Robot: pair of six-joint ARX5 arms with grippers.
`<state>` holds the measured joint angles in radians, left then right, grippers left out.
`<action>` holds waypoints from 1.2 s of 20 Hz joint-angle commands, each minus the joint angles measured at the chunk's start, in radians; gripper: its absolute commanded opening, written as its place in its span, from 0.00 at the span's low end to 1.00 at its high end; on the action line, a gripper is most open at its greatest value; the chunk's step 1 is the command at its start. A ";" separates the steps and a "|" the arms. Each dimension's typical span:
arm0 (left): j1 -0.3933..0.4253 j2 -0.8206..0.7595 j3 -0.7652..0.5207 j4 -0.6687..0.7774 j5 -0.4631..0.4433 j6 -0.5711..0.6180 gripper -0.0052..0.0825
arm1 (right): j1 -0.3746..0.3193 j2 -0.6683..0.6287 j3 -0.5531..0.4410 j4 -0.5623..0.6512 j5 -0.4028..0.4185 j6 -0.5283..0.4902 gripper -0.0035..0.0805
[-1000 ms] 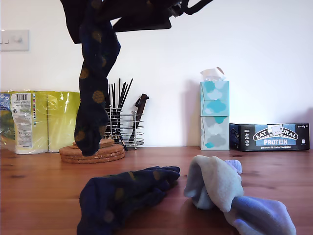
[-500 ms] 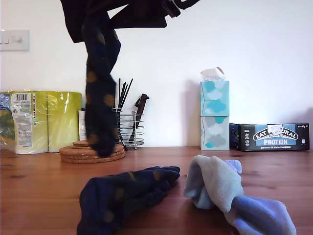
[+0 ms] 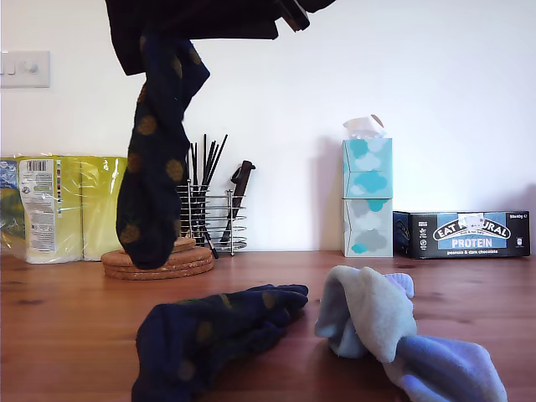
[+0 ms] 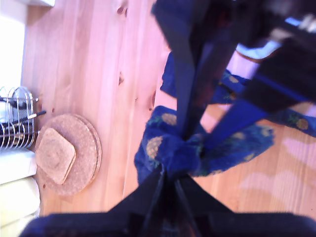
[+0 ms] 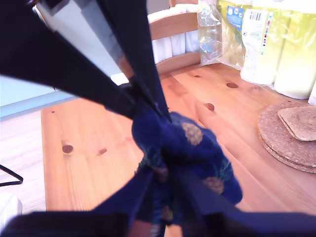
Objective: Pair up the socks based on colour and pattern, by placing each sock on top of its pair
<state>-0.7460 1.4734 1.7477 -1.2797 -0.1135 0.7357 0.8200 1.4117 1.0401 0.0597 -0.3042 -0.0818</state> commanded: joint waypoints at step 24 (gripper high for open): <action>0.433 -0.083 0.006 -0.023 0.693 -0.238 0.41 | -0.173 -0.080 0.017 -0.008 -0.582 -0.019 0.03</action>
<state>-0.3126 1.3884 1.7588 -1.2991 0.5564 0.4850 0.6525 1.3468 1.0409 0.0345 -0.8608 -0.1024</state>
